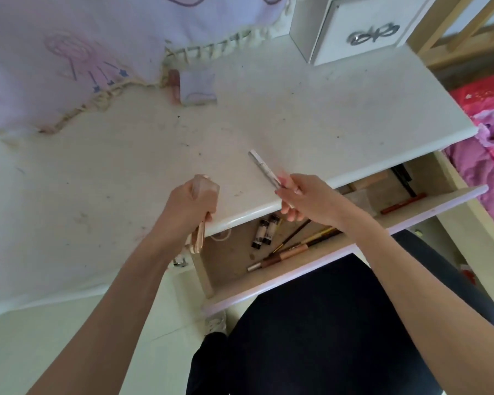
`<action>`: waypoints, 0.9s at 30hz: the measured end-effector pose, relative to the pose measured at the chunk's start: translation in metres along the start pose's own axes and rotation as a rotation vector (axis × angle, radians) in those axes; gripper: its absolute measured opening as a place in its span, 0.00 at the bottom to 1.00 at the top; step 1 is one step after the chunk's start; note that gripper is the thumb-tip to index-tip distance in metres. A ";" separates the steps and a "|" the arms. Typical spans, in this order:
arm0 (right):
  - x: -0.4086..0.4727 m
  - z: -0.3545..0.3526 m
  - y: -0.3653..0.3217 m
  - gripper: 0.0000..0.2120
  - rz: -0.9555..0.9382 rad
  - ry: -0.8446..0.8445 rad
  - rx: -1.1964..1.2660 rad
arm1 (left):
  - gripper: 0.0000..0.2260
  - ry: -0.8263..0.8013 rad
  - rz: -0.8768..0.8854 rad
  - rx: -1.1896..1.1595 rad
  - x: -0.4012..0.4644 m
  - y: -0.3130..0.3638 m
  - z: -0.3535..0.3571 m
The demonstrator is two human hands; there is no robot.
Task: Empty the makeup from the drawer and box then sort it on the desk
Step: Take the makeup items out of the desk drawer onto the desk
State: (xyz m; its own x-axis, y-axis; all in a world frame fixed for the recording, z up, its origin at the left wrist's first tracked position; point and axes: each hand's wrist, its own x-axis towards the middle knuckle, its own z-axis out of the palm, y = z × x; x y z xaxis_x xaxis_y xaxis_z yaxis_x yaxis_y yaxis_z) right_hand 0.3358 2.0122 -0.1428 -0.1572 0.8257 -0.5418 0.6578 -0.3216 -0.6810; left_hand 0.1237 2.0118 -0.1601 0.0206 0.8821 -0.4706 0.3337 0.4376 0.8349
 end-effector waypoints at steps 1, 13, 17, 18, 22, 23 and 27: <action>0.012 0.003 -0.008 0.07 0.018 0.039 0.031 | 0.05 0.055 0.002 0.000 0.010 0.003 -0.007; 0.143 0.012 -0.078 0.11 0.111 0.406 0.261 | 0.06 0.515 0.076 -0.036 0.148 0.022 -0.054; 0.169 0.009 -0.097 0.21 0.055 0.507 0.276 | 0.10 0.599 0.103 -0.073 0.179 0.035 -0.059; 0.173 0.008 -0.101 0.22 0.043 0.521 0.279 | 0.12 0.606 0.106 -0.094 0.185 0.038 -0.061; 0.178 0.010 -0.104 0.20 -0.065 0.492 0.148 | 0.15 0.546 0.152 -0.102 0.191 0.047 -0.066; 0.176 0.012 -0.102 0.20 -0.088 0.473 0.079 | 0.16 0.518 0.175 -0.073 0.188 0.046 -0.066; 0.163 0.024 -0.086 0.24 -0.158 0.424 -0.150 | 0.10 0.409 0.233 0.118 0.155 0.032 -0.063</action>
State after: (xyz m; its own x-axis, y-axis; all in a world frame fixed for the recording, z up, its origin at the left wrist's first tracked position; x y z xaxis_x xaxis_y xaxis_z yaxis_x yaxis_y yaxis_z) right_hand 0.2360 2.1636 -0.1846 0.0302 0.9854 -0.1673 0.7538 -0.1324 -0.6436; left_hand 0.0781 2.1735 -0.1883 -0.2567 0.9609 -0.1039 0.4698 0.2180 0.8555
